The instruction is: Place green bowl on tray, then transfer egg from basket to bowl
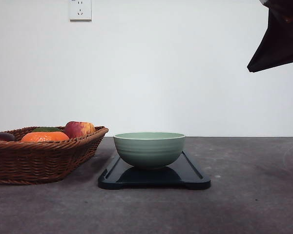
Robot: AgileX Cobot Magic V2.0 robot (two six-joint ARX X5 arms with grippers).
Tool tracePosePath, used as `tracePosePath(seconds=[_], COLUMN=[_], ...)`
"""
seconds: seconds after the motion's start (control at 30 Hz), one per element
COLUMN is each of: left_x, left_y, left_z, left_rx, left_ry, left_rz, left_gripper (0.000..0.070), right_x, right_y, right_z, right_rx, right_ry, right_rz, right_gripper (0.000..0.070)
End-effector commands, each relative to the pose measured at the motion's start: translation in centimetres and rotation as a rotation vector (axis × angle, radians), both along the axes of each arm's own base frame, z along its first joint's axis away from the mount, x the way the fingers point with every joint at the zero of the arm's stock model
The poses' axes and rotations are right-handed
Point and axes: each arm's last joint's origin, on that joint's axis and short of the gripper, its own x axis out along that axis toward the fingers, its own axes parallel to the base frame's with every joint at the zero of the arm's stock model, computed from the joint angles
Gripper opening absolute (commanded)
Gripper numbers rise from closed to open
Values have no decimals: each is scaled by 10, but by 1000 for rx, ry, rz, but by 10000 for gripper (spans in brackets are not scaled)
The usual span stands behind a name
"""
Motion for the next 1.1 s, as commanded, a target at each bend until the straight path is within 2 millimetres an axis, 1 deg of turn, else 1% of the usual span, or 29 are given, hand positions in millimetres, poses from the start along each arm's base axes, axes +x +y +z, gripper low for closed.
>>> tracePosePath(seconds=[0.0,0.2,0.37,0.47,0.57,0.73,0.9,1.07], left_x=[1,1,1,1,1,1,1,1], left_y=[0,0,0,0,0,0,0,0], left_z=[-6,-6,-5,-5,-6,-5,-5,-5], left_rx=[7,7,7,7,7,7,7,7], left_ry=[8,8,7,7,8,8,7,8], left_rz=[4,4,4,4,4,4,4,4], left_gripper=[0,0,0,0,0,0,0,0], right_x=[1,1,-9,-18,-29,-48,-61,-64], right_y=[1,1,-7,-18,-33,-57,-68,-72], right_z=[4,4,9,3,-8,-33,-54,-77], right_rx=[12,12,-101,-152,-169,-137,-99,-20], right_ry=[-13,-14,-128,-201,-236,-295,-359,-395], right_rz=[1,1,45,32,-40,-207,-312,-383], right_gripper=[16,16,16,16,16,16,16,16])
